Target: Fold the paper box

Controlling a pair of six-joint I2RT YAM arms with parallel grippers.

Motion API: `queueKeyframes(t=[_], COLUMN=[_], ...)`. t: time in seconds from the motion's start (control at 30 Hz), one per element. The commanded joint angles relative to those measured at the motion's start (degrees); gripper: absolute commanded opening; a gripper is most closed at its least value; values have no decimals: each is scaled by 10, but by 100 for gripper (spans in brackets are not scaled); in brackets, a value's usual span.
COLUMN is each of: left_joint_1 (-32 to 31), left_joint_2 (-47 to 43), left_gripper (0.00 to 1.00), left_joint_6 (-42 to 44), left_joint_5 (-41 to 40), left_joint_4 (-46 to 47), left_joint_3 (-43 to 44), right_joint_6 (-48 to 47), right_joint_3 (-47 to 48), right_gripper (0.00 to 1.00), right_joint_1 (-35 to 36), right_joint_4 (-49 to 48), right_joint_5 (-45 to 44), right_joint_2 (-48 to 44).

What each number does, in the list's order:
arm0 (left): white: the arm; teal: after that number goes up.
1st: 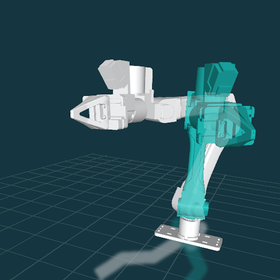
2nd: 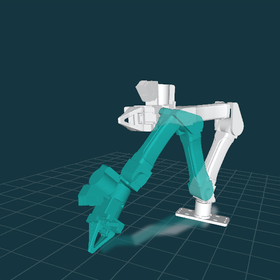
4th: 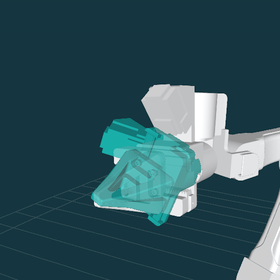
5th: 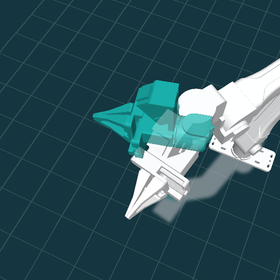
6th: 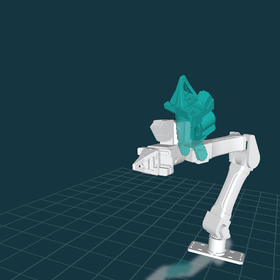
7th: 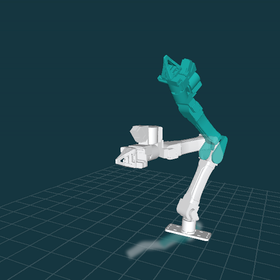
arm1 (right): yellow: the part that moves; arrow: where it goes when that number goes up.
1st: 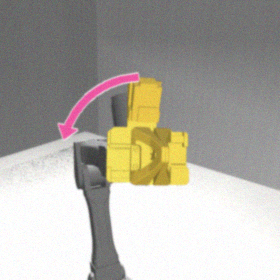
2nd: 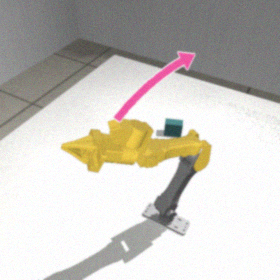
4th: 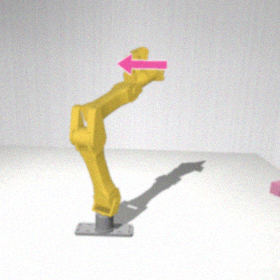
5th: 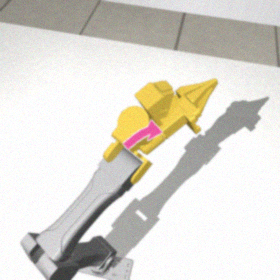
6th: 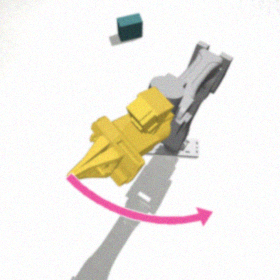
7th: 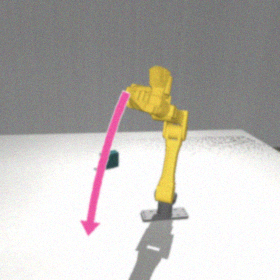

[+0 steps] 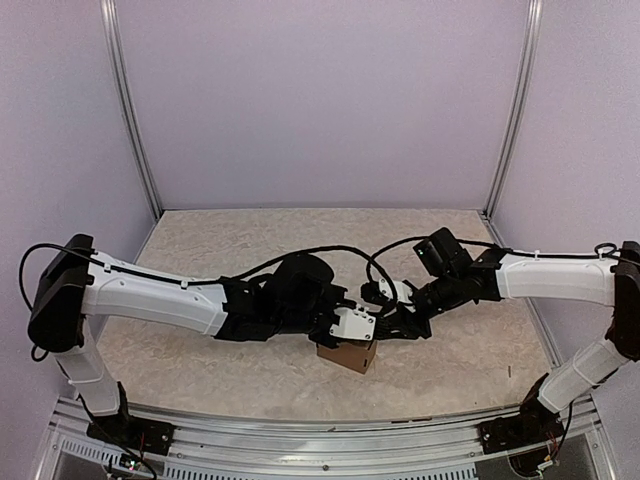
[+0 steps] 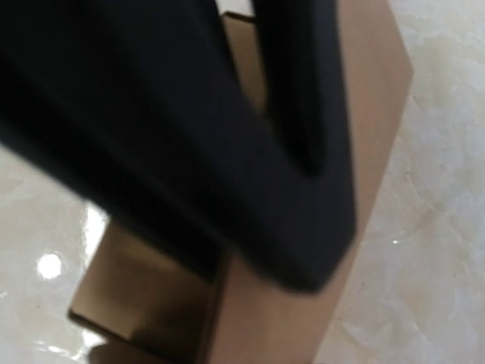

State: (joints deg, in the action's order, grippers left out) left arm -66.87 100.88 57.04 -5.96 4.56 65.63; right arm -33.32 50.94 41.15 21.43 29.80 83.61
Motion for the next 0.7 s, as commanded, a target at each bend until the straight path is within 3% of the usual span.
queueKeyframes(t=[0.0, 0.4, 0.67], left_joint_1=[-12, -23, -33], left_joint_2=[26, 37, 30], left_gripper=[16, 0, 0], left_joint_6=[6, 16, 9], left_joint_5=[33, 10, 1], left_joint_4=[-40, -32, -16], left_joint_3=[20, 26, -10], right_joint_6=[6, 13, 19], right_joint_3=[3, 3, 19], right_gripper=[36, 36, 36], right_joint_1=[7, 6, 6], right_joint_4=[5, -2, 6], right_joint_5=[1, 8, 26], right_joint_2=[4, 9, 27])
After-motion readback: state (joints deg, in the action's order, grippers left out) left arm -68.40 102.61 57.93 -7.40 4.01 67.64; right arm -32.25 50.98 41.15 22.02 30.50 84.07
